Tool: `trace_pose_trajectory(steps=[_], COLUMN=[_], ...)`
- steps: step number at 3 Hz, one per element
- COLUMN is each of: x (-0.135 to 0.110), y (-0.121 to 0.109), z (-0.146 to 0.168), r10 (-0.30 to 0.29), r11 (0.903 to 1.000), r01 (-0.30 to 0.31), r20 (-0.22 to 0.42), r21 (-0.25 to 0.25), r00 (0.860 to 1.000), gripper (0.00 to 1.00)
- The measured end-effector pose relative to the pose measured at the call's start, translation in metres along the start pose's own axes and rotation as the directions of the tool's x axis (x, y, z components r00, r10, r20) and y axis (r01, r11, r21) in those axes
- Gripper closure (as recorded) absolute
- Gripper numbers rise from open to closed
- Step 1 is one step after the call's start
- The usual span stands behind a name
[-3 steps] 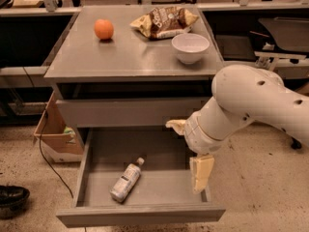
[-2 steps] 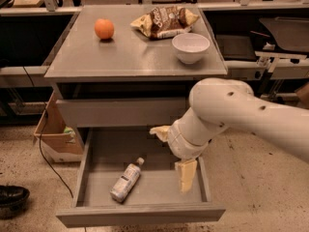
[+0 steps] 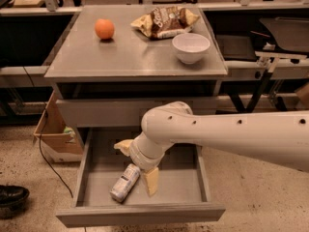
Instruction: Pick blue plastic bottle from middle drawer and place on counter
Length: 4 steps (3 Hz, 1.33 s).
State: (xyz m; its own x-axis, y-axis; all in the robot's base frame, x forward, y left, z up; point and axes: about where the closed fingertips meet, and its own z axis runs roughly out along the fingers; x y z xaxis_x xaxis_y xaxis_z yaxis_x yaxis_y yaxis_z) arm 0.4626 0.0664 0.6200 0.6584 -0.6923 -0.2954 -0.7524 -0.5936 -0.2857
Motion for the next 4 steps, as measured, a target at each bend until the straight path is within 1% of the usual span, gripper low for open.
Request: trace_pose_trajectory(steps=[1, 2, 3, 4], x=[0.000, 0.000, 0.003, 0.007], y=[0.000, 0.000, -0.011, -0.040], z=[0.000, 0.006, 0.038, 0.071], r10=[0.000, -0.010, -0.051, -0.132], r11=[1.0000, 0.9999, 0.9987, 0.9906], r01=[0.000, 0.010, 0.051, 0.133], r20=[0.000, 0.014, 0.009, -0.019], r21=[0.000, -0.005, -0.001, 0.031], r00=[1.000, 1.000, 0.999, 0.991], gripper=[0.00, 0.00, 0.00, 0.00])
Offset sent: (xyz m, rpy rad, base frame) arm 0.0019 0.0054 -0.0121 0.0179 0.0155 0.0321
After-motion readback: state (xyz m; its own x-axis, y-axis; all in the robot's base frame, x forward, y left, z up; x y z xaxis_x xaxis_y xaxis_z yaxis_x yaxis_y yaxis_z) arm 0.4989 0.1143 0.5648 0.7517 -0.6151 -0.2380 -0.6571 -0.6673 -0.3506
